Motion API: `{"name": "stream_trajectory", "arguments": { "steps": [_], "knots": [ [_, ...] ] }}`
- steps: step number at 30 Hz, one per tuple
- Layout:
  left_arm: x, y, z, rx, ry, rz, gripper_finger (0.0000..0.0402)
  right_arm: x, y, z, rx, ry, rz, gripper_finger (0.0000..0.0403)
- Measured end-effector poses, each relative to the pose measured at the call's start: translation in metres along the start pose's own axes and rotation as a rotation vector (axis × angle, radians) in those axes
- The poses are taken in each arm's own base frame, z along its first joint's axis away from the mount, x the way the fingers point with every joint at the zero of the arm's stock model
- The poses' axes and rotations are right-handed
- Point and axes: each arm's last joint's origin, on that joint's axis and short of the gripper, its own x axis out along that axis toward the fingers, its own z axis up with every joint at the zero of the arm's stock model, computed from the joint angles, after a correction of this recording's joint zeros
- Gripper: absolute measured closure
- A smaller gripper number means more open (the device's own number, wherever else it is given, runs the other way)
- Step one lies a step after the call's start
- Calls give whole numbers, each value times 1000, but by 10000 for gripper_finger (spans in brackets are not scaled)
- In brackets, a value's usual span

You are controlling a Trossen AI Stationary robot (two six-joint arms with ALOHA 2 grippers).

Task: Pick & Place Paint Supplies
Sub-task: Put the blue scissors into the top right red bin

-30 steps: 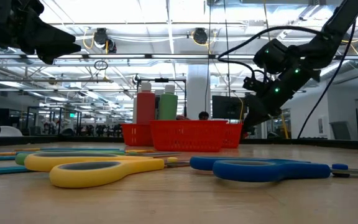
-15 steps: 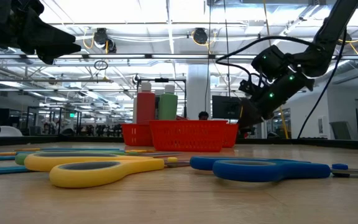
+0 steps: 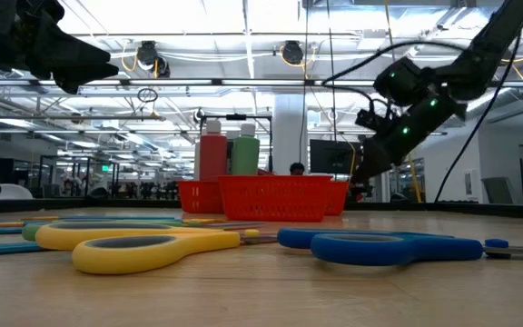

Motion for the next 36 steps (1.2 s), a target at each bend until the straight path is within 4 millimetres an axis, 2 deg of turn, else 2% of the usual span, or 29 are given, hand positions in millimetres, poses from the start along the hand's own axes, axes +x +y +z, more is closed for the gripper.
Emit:
{"name": "stream_trajectory", "arguments": {
  "steps": [3, 6, 11, 14, 19, 23, 25, 28, 32, 36],
  "knots": [
    [0, 0, 0, 0, 0, 0, 192, -17, 11, 5, 3, -4, 45, 402],
    [0, 0, 0, 0, 0, 0, 192, -33, 32, 11, -19, -33, 130, 402],
    [0, 0, 0, 0, 0, 0, 192, -55, 85, 19, -68, -146, 343, 399],
    [0, 0, 0, 0, 0, 0, 192, -66, 120, 21, -46, -228, 492, 384],
    [0, 0, 0, 0, 0, 0, 192, -87, 179, 14, -49, -353, 727, 314],
    [0, 0, 0, 0, 0, 0, 192, -98, 223, 8, -148, -351, 721, 232],
    [0, 0, 0, 0, 0, 0, 192, -99, 245, 11, -203, -308, 710, 199],
    [0, 0, 0, 0, 0, 0, 192, -92, 274, 12, -285, -182, 673, 175],
    [0, 0, 0, 0, 0, 0, 192, -71, 302, 2, -381, -43, 605, 178],
    [0, 0, 0, 0, 0, 0, 192, -55, 318, -6, -419, 12, 589, 196]
  ]
}}
